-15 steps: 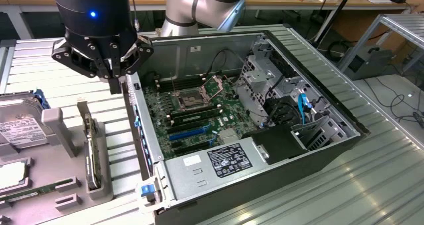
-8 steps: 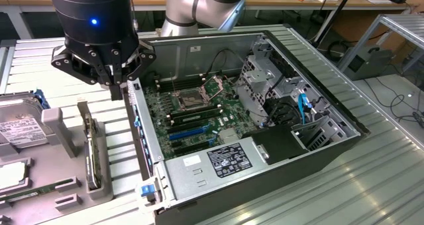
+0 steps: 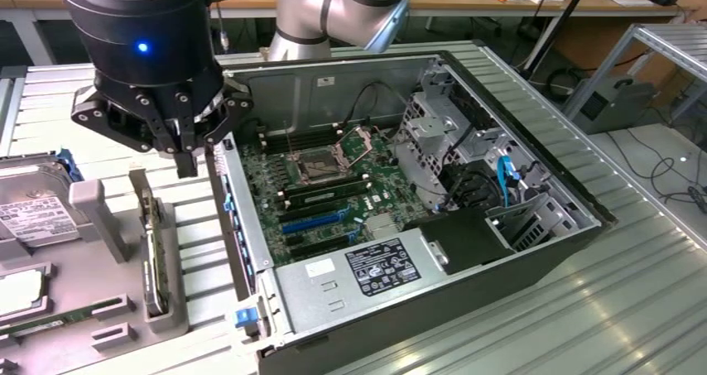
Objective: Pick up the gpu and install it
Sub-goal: 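Reach for the gpu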
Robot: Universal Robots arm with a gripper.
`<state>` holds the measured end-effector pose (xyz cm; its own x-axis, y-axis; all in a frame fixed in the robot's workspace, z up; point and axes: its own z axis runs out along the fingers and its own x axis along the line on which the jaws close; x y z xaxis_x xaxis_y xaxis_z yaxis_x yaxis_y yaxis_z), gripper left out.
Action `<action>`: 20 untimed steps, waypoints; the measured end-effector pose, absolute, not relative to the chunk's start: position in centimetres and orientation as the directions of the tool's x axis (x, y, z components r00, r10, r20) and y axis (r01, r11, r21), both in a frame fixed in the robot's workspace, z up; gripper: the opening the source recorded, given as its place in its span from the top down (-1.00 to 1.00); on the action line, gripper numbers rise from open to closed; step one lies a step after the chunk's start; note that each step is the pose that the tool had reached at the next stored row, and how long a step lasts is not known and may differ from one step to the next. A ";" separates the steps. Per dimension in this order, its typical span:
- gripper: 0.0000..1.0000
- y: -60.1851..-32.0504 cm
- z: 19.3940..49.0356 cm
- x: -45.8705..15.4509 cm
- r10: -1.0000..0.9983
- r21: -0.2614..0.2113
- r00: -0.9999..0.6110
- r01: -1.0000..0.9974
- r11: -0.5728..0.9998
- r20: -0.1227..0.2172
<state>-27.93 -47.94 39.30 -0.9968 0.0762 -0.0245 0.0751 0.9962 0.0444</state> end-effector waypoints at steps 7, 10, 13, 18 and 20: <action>0.79 -48.7 39.1 -28.4 0.076 0.044 -0.997 0.075 0.996 -0.025; 0.79 -48.9 39.0 -28.4 0.076 0.044 -0.997 0.075 0.996 -0.024; 0.79 -49.2 38.9 -28.5 0.076 0.044 -0.997 0.075 0.996 -0.024; 0.79 -49.5 38.9 -28.6 0.076 0.044 -0.997 0.075 0.996 -0.024; 0.79 -49.8 38.9 -28.8 0.076 0.044 -0.997 0.075 0.996 -0.024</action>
